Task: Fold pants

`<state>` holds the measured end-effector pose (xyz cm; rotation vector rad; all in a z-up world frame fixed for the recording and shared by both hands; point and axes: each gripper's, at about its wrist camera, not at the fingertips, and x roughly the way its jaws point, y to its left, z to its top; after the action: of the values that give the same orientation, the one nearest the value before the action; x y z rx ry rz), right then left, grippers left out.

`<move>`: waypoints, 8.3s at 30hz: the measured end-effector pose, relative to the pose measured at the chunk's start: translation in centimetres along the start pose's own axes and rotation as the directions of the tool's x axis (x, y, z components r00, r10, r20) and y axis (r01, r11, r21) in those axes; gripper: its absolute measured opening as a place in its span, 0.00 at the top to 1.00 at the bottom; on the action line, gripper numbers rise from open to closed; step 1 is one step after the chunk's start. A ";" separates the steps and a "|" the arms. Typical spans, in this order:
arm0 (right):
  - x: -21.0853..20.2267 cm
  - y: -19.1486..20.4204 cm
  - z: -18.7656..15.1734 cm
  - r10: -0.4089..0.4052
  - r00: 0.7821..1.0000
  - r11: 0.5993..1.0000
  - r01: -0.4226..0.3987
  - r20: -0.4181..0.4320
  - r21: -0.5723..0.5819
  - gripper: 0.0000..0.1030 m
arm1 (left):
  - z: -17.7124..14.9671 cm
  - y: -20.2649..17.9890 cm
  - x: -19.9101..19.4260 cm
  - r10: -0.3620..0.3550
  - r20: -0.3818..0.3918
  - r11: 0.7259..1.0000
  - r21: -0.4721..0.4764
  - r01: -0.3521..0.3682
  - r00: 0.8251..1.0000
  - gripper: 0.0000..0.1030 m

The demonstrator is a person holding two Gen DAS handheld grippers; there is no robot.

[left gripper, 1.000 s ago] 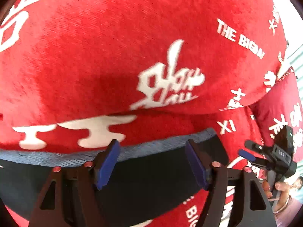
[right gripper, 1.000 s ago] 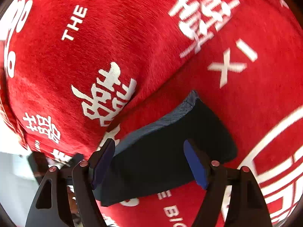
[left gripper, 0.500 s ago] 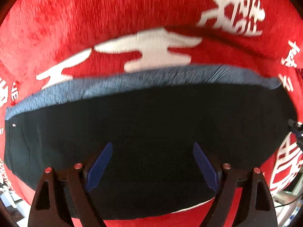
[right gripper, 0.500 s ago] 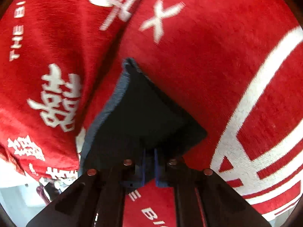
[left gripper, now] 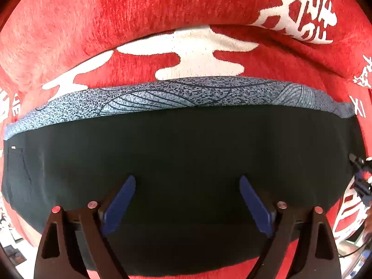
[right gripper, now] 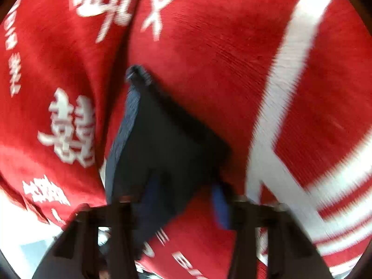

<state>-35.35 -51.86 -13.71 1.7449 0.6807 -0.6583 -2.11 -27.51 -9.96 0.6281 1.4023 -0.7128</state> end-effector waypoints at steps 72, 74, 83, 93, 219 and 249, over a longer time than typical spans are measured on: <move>44.6 44.8 -45.1 -0.510 0.813 0.204 -0.202 -0.281 -0.958 0.48 | -9.9 46.6 -0.7 -0.171 0.175 0.967 -0.161 0.200 0.970 0.00; 47.5 44.8 -45.4 -0.534 0.797 0.231 -0.184 -0.282 -0.956 0.48 | -10.0 46.3 -0.3 -0.188 0.180 0.965 -0.149 0.216 0.966 0.00; 48.9 44.9 -47.7 -0.559 0.752 0.239 -0.256 -0.349 -0.937 0.90 | -13.2 47.3 -0.7 -0.163 0.206 0.952 -0.224 0.208 0.965 0.00; 45.3 42.8 -46.3 -0.493 0.840 0.289 -0.088 -0.228 -0.953 0.63 | -13.4 45.1 -5.2 -0.017 0.232 0.964 -0.255 0.078 0.973 0.00; 10.9 17.6 -22.6 -0.031 0.986 0.937 -0.027 -0.162 -0.348 0.53 | -5.6 13.4 -7.4 -0.369 0.087 0.929 0.048 0.367 0.925 0.10; 9.1 20.6 -23.2 -0.061 0.973 0.834 -0.074 -0.224 -0.547 0.47 | -6.3 12.5 -11.4 -0.200 0.184 0.980 0.043 0.195 0.962 0.30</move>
<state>-12.04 -33.26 -1.22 1.2824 0.9237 -0.2080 3.01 -13.76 0.68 0.4308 1.2927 -0.9254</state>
